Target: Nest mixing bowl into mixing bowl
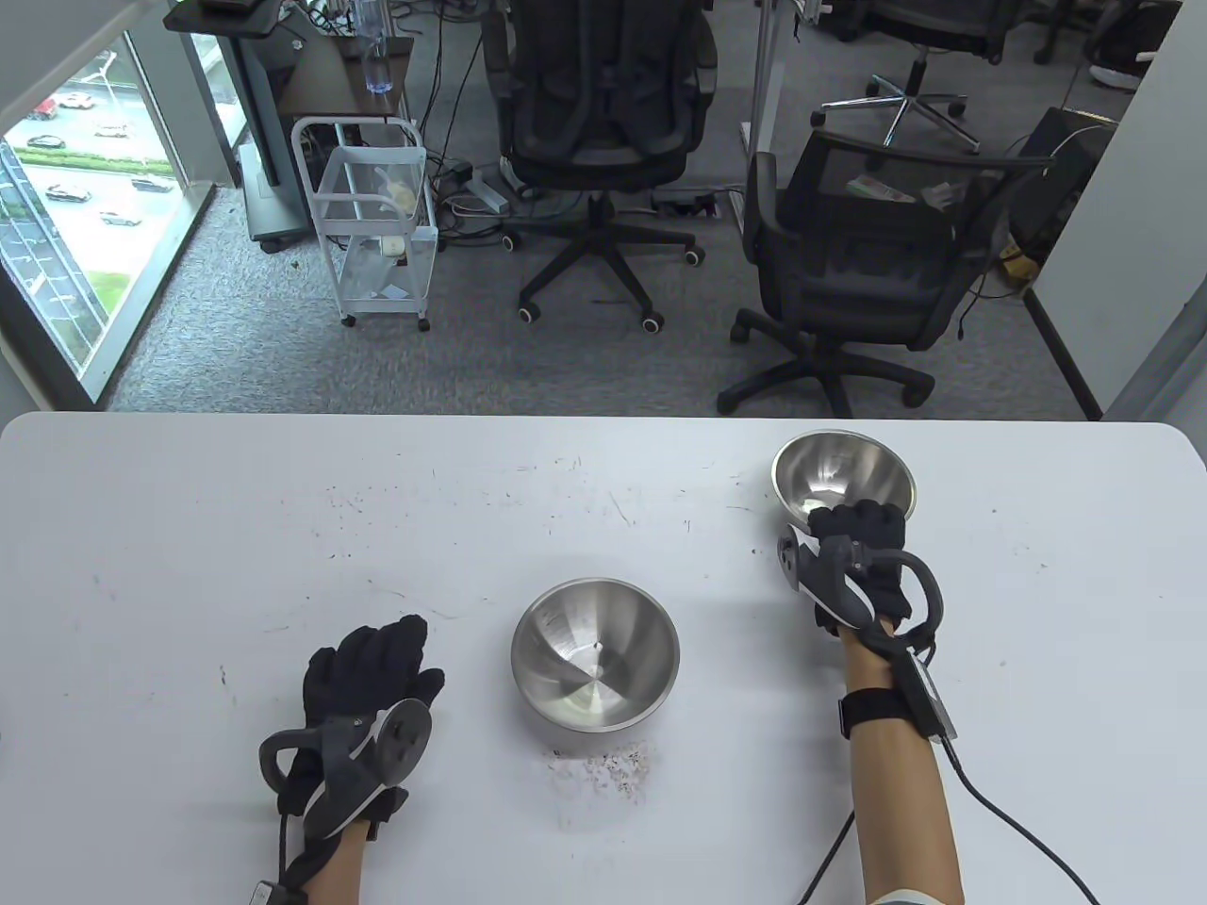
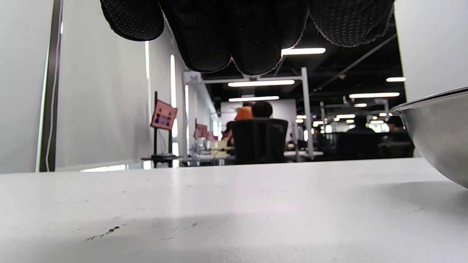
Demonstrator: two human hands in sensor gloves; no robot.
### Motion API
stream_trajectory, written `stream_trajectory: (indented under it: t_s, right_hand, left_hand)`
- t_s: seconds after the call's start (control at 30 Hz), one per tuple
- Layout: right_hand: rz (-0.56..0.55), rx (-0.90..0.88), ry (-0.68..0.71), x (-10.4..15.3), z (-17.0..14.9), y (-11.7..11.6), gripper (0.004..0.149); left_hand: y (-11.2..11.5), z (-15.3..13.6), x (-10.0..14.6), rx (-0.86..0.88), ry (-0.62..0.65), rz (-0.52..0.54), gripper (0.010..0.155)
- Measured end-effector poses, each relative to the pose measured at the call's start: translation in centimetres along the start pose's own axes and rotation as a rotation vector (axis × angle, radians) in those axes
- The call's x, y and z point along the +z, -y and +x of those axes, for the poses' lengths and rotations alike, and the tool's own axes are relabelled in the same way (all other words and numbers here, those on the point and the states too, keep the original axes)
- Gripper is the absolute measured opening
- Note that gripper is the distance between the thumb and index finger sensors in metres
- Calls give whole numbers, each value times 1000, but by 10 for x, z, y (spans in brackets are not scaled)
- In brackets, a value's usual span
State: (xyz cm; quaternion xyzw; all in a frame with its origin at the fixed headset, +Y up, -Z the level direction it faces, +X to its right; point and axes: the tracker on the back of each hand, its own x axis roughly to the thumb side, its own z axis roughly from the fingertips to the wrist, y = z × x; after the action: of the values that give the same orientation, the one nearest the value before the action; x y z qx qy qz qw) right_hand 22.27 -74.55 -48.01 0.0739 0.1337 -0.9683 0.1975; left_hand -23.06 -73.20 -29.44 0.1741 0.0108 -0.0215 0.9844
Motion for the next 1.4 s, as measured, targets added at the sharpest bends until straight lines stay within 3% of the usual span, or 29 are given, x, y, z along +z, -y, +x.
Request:
stream_trajectory:
  t_s: [0.23,0.47,0.97,1.13,1.4]
  right_hand:
    - [-49,-18,54,22,0,24,23]
    - [-115,-125,127,63,2,60,23]
    - [-285,-247,420,153,47,143,24]
    - [-303,-282,505,172,67,154,24]
    - [-298,-270,578,187,91,151,25]
  left_hand:
    - [2,0,0,8,4,-2,66]
    - [3,2,1,21,10,-10,66]
    - [0,6,3,58,28,8,66]
    - [0,6,4,61,31,-1,66]
    - [1,6,4,65,30,0,65]
